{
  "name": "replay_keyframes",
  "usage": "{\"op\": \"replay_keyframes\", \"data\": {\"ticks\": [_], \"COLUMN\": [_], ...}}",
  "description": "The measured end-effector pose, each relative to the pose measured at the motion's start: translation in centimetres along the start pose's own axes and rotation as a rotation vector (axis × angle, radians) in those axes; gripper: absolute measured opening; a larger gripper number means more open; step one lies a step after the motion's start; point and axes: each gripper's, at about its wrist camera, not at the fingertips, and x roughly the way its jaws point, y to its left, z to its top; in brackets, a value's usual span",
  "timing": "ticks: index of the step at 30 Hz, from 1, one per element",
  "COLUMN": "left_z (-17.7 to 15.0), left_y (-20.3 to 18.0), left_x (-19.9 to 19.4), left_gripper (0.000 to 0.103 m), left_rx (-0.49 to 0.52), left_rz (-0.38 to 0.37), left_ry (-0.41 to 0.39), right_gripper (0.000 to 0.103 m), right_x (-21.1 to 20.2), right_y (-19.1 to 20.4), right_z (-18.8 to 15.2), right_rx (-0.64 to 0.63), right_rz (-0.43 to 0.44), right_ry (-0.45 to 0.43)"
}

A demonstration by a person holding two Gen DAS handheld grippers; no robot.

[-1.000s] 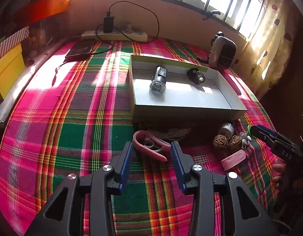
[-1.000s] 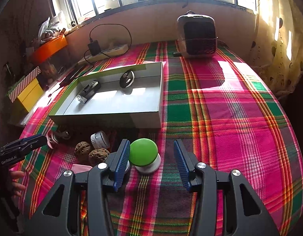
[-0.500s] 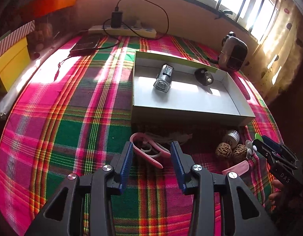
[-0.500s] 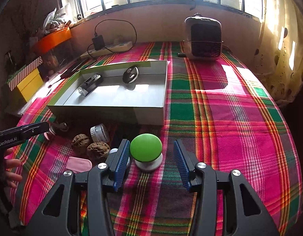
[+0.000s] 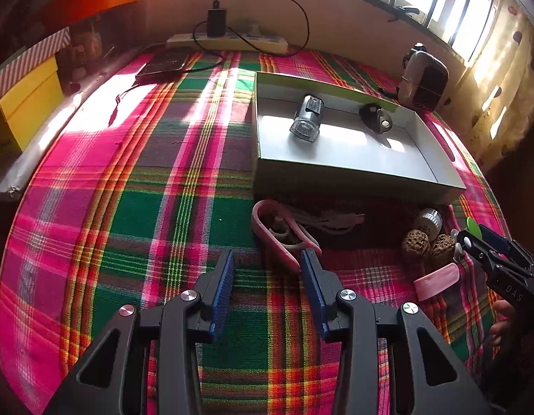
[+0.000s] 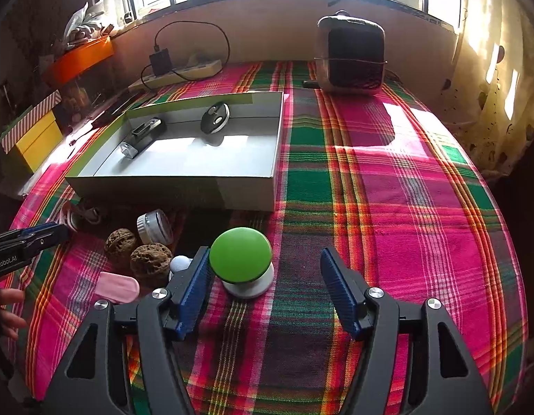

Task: Organize objects
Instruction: 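Move the left tool to the pink clip while the right tool approaches the green-topped knob, then close the left tool on the pink clip while the right tool grasps the green-topped knob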

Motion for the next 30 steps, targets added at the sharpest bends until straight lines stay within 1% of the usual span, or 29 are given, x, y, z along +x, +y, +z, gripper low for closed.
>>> {"op": "replay_keyframes", "data": {"ticks": [6,10,12,15,17,19,21,22,25,30], "left_z": [-0.5,-0.7,-0.8,-0.6,-0.3,0.1,0.4,0.5,0.7,1.0], "left_y": [1.5,2.4,2.3,1.6,1.1,0.9,0.6,0.6,-0.1,-0.4], "left_x": [-0.5,-1.2,-1.9,-2.4,-1.9,-1.2,-0.4,-0.2,0.2,0.8], "left_gripper": [0.038,0.038,0.038,0.038,0.038,0.038,0.038,0.038,0.038,0.038], "left_rx": [-0.013,-0.057,-0.063,-0.032,-0.020,-0.011,0.007,0.016,0.043,0.053], "left_rz": [0.042,0.016,-0.020,-0.045,-0.026,-0.033,-0.014,-0.026,-0.024,-0.014], "left_ry": [-0.003,-0.027,-0.042,-0.062,-0.060,-0.052,-0.026,-0.019,-0.015,-0.016], "right_gripper": [0.065,0.065,0.065,0.065,0.065,0.065,0.065,0.065,0.065,0.065], "right_x": [0.2,0.4,0.3,0.3,0.5,0.5,0.5,0.6,0.7,0.8], "right_y": [0.0,0.1,0.2,0.1,0.0,0.1,0.2,0.2,0.3,0.4], "right_z": [0.0,0.0,-0.1,-0.1,-0.1,-0.1,-0.1,-0.1,-0.1,0.0], "right_rx": [0.003,-0.002,-0.004,0.001,0.005,0.006,0.003,0.001,-0.005,-0.011], "right_rz": [-0.015,-0.022,-0.022,-0.014,-0.014,-0.021,-0.027,-0.031,-0.035,-0.043], "right_ry": [0.013,0.021,0.019,0.017,0.028,0.032,0.034,0.036,0.042,0.046]}}
